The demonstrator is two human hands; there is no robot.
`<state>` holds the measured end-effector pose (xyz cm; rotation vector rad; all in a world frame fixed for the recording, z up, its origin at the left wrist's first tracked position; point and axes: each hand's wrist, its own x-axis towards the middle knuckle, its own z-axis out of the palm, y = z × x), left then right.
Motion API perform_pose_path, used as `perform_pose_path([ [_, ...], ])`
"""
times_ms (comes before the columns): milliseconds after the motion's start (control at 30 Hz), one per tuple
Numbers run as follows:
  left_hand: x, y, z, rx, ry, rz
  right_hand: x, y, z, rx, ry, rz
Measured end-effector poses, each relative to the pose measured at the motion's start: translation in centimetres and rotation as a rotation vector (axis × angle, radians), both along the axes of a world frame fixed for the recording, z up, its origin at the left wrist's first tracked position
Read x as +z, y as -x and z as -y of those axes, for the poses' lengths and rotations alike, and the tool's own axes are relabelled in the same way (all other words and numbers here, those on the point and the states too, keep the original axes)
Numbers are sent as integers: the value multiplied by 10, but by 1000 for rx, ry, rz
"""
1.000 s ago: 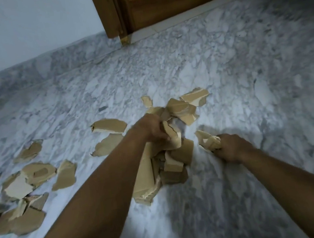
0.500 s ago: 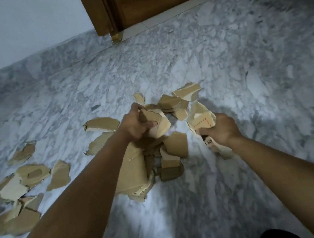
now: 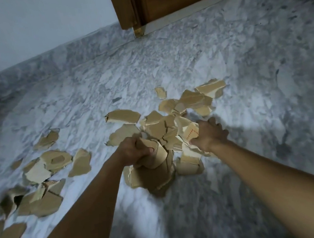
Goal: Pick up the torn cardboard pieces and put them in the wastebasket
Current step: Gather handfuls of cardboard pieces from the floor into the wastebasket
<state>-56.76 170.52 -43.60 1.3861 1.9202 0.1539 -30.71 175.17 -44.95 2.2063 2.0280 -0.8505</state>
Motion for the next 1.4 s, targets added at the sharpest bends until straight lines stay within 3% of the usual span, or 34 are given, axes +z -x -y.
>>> perform_pose_path([
  [167,-2,-6,-2,-32,-34,-14,15,-31,-13,-52,-62,-302],
  [333,29,-3,-13,-146,-31,-121,31,-38,-23,-72,-391,-233],
  [467,40,4,-23,-100,-57,57,13,-41,-13,11,-128,5],
  [567,46,-1,-39,-33,-43,223,-4,-49,1,-44,-81,13],
  [867,3,-47,-63,-385,-42,-250,-20,-54,1,6,-141,57],
  [900,-4,-45,-62,-376,-57,-276,-21,-54,2,12,-160,63],
  [1067,-13,-41,-58,-184,-186,-65,-23,-51,3,36,-223,62],
  [1267,-10,-50,-48,-57,-315,-38,-10,-47,-6,30,-139,57],
  [1400,19,-45,-37,83,-492,130,10,-47,-18,-36,-130,-39],
])
